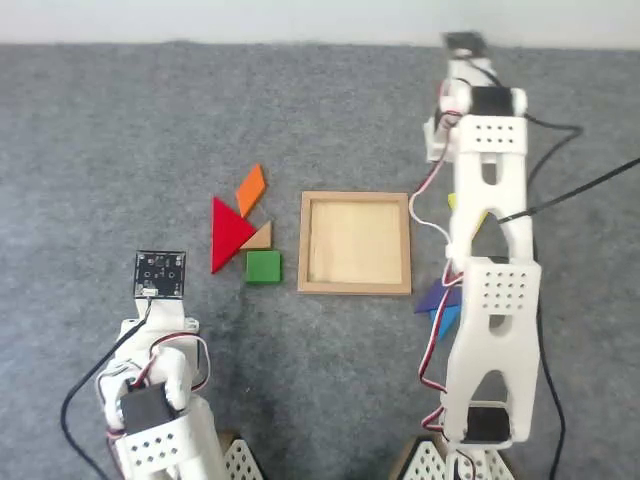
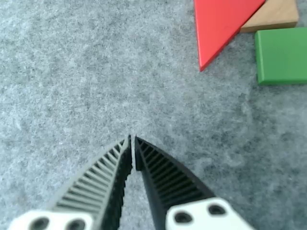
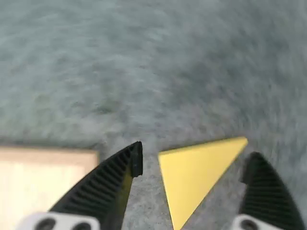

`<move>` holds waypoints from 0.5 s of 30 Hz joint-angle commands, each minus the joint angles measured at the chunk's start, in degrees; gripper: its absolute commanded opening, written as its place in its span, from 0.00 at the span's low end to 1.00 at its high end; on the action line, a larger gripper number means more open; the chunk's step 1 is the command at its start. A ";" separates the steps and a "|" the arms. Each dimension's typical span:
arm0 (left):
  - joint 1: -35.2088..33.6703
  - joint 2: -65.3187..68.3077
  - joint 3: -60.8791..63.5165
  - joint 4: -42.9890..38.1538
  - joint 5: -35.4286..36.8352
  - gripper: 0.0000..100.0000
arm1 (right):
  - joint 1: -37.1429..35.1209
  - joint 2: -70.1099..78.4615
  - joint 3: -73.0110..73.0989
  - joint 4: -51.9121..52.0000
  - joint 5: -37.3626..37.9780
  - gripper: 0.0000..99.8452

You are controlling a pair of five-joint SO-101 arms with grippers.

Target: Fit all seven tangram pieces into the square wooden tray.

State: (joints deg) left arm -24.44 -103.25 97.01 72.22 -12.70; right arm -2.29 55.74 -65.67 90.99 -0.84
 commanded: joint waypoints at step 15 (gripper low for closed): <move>-0.44 -1.05 -0.57 0.44 -0.44 0.01 | -2.77 7.69 -0.70 -2.86 -16.35 0.42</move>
State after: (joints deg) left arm -24.44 -103.25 97.01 72.22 -12.70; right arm -4.48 64.79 -65.67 88.97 -16.57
